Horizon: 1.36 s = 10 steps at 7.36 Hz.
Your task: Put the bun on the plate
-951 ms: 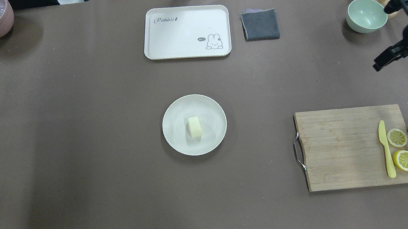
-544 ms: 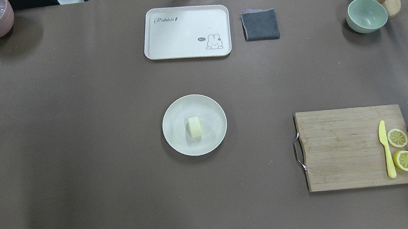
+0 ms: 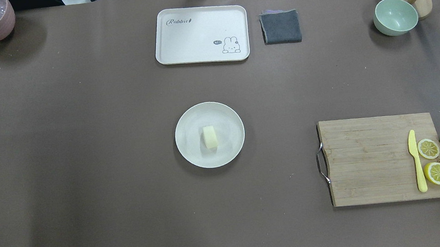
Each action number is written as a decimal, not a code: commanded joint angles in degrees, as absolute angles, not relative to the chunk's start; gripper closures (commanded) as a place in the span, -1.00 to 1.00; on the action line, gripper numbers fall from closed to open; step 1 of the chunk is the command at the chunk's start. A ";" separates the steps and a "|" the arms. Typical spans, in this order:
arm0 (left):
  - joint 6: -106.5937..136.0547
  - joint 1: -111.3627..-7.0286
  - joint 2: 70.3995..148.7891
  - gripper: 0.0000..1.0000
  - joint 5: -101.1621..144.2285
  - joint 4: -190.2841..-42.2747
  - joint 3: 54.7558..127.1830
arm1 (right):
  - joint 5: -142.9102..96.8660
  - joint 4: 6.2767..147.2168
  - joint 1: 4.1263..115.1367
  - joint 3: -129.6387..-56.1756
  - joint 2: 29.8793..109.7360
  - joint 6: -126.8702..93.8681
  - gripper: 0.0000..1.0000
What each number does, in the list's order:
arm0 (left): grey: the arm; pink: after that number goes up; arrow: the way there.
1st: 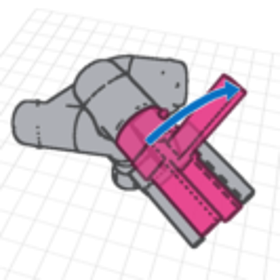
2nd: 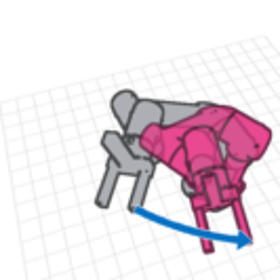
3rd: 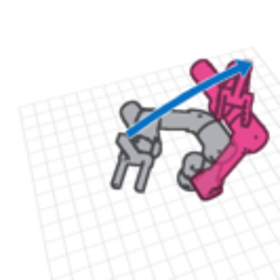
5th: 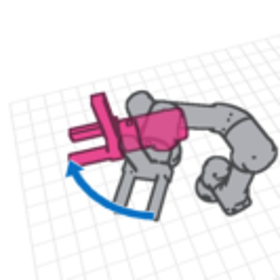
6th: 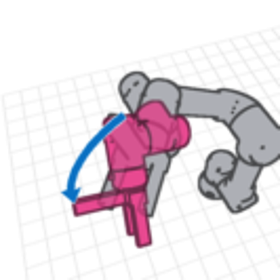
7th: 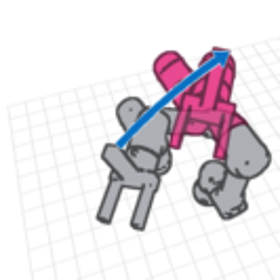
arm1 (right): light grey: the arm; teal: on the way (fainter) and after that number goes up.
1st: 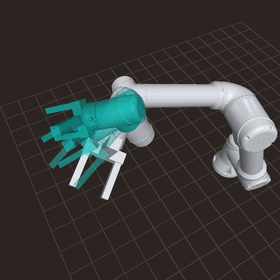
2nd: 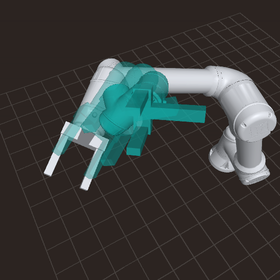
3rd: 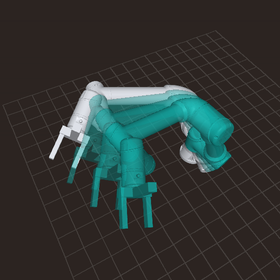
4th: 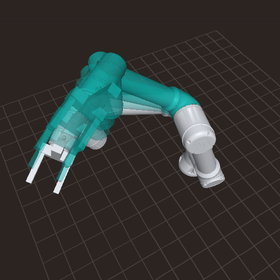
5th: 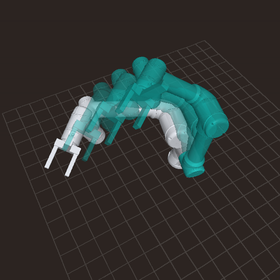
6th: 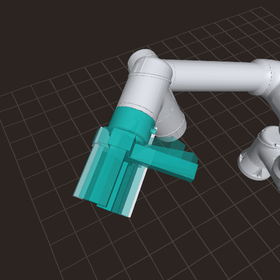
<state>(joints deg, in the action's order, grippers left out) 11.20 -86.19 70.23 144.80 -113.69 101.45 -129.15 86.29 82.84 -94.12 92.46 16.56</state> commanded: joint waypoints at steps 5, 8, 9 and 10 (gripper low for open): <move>10.99 -86.22 70.58 -0.96 139.69 -113.82 101.77 | -129.46 81.83 86.48 -93.96 96.07 16.00 -0.99; 10.99 -86.22 72.06 -0.96 139.39 -113.12 101.78 | -129.38 82.70 86.40 -93.70 93.01 15.73 -0.99; 11.07 -86.31 72.24 -0.96 140.26 -110.77 102.04 | -129.55 83.14 86.57 -93.95 92.81 15.73 -0.99; 10.99 -86.57 72.86 -0.96 143.84 -106.04 103.69 | -129.64 84.88 86.83 -94.30 92.64 15.73 -0.99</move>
